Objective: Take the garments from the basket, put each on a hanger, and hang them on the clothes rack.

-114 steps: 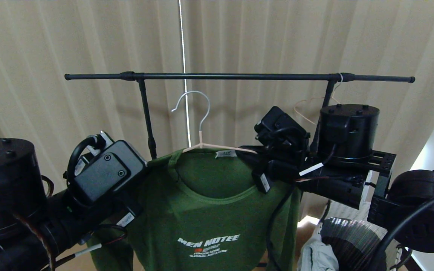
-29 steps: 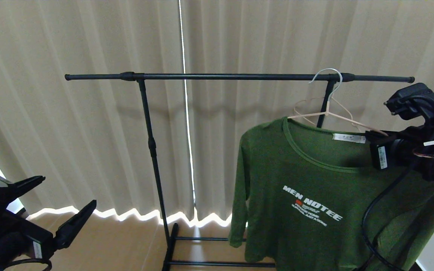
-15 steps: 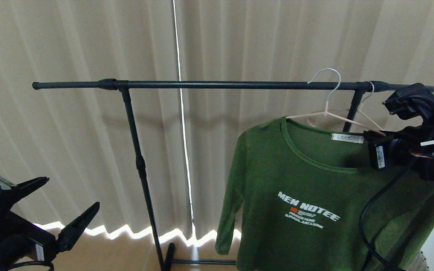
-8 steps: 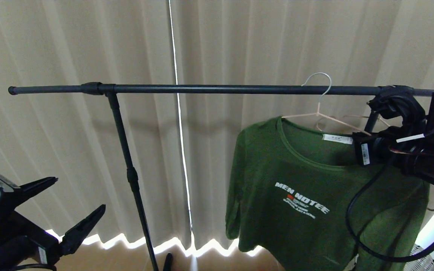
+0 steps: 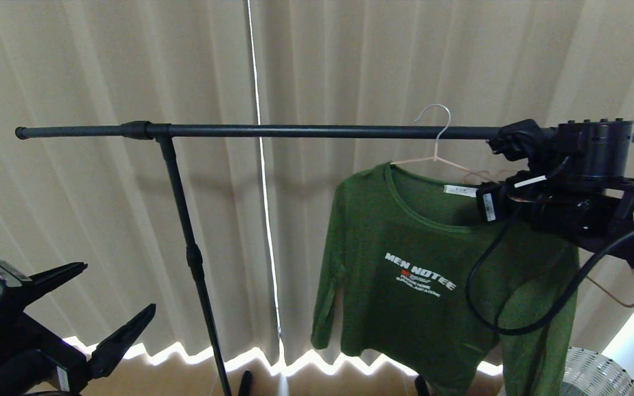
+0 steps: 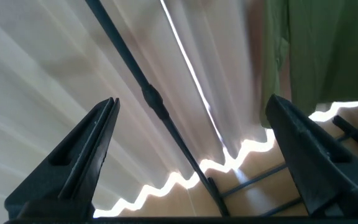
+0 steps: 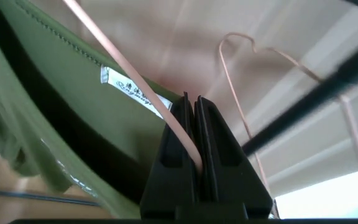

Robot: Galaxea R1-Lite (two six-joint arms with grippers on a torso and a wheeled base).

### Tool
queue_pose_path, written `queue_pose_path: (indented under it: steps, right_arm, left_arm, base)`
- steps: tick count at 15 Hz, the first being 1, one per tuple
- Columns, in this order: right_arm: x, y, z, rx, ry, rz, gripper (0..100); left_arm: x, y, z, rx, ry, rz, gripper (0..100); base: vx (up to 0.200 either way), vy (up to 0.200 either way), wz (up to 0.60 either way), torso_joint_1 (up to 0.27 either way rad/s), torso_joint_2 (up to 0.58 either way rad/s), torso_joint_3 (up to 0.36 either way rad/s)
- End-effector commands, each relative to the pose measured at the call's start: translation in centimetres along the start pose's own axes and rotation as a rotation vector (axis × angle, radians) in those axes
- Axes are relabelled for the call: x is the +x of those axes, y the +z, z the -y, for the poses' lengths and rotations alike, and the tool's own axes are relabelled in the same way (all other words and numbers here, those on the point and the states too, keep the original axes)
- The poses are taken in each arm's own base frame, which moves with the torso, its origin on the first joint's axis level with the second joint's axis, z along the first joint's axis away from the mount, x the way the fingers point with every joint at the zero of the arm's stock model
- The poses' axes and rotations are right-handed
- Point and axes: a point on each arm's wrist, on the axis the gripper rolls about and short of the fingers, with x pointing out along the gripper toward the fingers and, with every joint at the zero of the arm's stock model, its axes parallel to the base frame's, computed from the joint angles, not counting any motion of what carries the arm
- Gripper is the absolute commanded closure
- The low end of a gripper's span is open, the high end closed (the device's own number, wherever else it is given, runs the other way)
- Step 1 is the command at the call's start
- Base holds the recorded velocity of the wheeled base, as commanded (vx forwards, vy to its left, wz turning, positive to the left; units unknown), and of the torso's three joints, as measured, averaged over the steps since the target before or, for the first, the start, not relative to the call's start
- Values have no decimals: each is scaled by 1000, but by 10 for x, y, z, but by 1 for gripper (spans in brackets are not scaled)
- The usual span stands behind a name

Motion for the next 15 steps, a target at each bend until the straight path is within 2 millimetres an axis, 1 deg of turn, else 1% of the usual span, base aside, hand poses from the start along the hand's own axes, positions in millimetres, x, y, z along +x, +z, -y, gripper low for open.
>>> queue_pose_path:
  steps: [1, 5, 6, 9, 12, 15]
  right_arm:
    - [27, -10, -14, -23, -20, -52, 100]
    - [24, -9, -29, -39, 20, -45, 100]
    - [24, -9, -29, -39, 21, -45, 100]
    - [21, -7, -50, -61, 73, -35, 100]
    - [25, -4, -67, -72, 106, -23, 100]
    - [23, -2, -76, -79, 131, -13, 100]
  left_arm:
    - [1, -1, 0, 0, -3, -8, 0]
    - [1, -2, 1, 0, -6, -12, 0]
    - [1, -2, 1, 2, -6, -12, 0]
    - [1, -2, 1, 2, -6, -12, 0]
    - [0, -2, 1, 2, -5, -10, 0]
    - [0, -2, 1, 3, -7, -10, 0]
  base:
    - [0, 0, 0, 0, 0, 0]
    - [0, 0, 0, 0, 0, 0]
    - [0, 0, 0, 0, 0, 0]
    - [0, 0, 0, 0, 0, 0]
    - [0, 0, 0, 0, 0, 0]
    - [0, 0, 0, 0, 0, 0]
